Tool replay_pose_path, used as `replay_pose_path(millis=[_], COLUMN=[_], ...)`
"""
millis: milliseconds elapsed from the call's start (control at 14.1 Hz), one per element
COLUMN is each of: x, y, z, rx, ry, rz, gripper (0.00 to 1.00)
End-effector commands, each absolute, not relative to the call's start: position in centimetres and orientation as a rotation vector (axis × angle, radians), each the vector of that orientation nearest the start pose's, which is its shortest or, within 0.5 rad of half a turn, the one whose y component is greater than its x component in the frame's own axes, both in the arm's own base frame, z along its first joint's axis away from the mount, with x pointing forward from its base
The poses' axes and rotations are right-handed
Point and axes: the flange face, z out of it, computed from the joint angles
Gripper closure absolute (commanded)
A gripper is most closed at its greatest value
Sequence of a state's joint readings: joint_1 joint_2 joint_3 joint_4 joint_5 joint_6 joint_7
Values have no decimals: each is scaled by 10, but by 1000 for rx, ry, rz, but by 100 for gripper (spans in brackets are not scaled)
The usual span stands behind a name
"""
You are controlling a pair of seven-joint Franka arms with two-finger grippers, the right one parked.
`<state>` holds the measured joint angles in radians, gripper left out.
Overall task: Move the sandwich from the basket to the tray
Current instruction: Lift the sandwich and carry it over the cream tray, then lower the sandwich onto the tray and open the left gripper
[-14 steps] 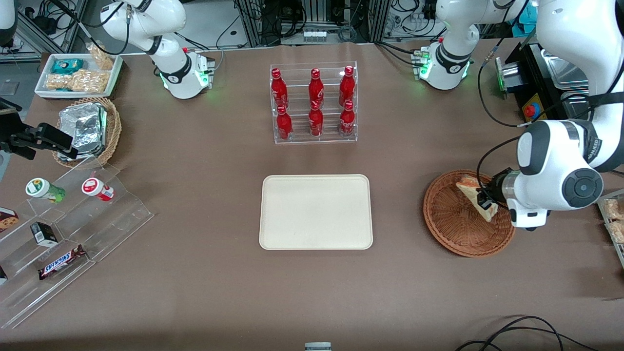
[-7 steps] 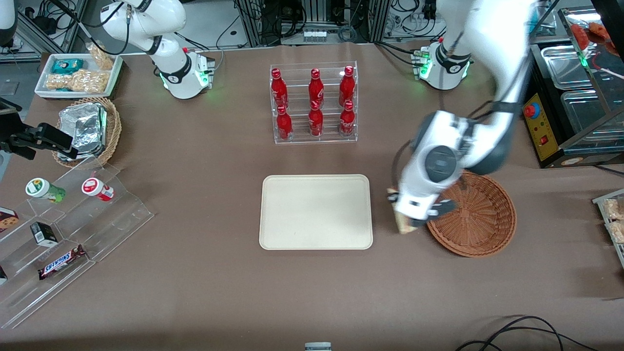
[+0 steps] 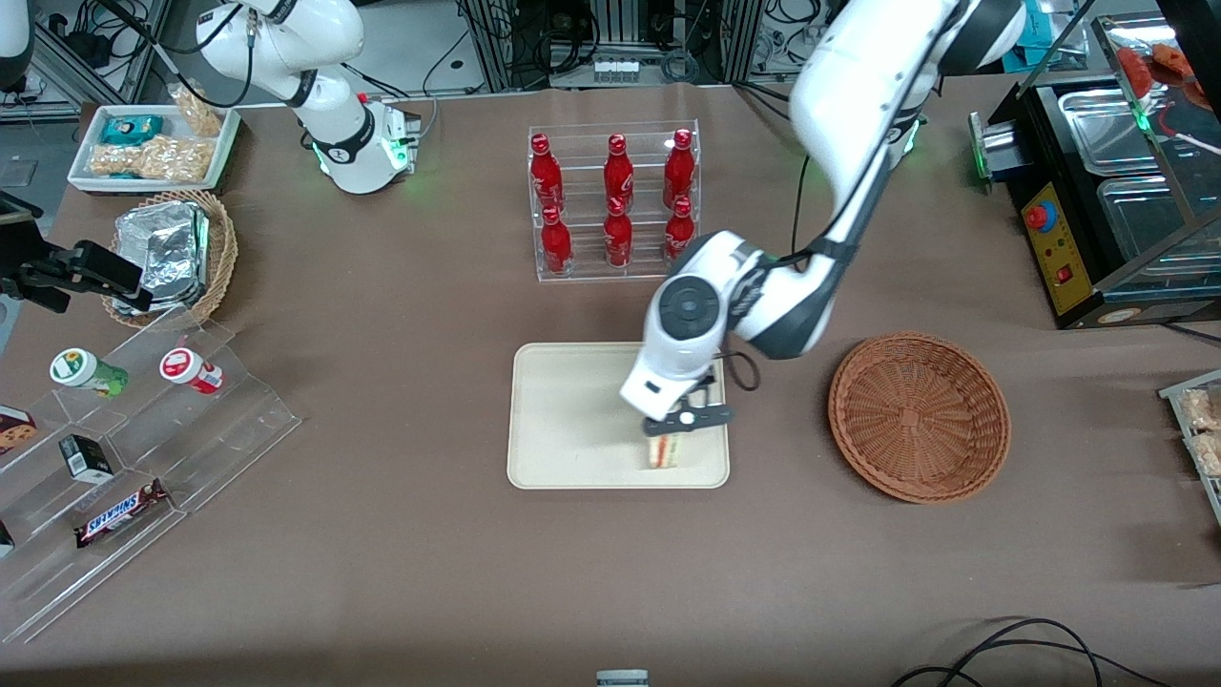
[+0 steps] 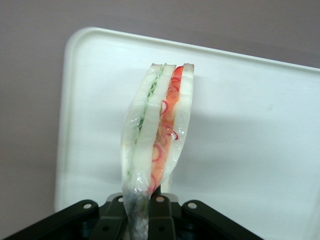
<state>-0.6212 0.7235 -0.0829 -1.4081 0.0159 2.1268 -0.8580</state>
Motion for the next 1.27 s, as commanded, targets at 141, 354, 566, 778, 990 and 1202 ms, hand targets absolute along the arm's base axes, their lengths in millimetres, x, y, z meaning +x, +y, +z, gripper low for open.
replay_pose_path(millis=[141, 354, 566, 778, 990, 1202], x=[559, 550, 550, 547, 539, 565], y=[-504, -516, -516, -508, -478, -417], z=[265, 255, 253, 304, 383, 424], rx=[-3173, -3191, -3188, -3185, -3132, -3091], ry=[-264, -277, -317, -325, -321, -323], rz=[11, -1, -3, -14, -6, 14], gripper=[91, 89, 0, 0, 0, 0])
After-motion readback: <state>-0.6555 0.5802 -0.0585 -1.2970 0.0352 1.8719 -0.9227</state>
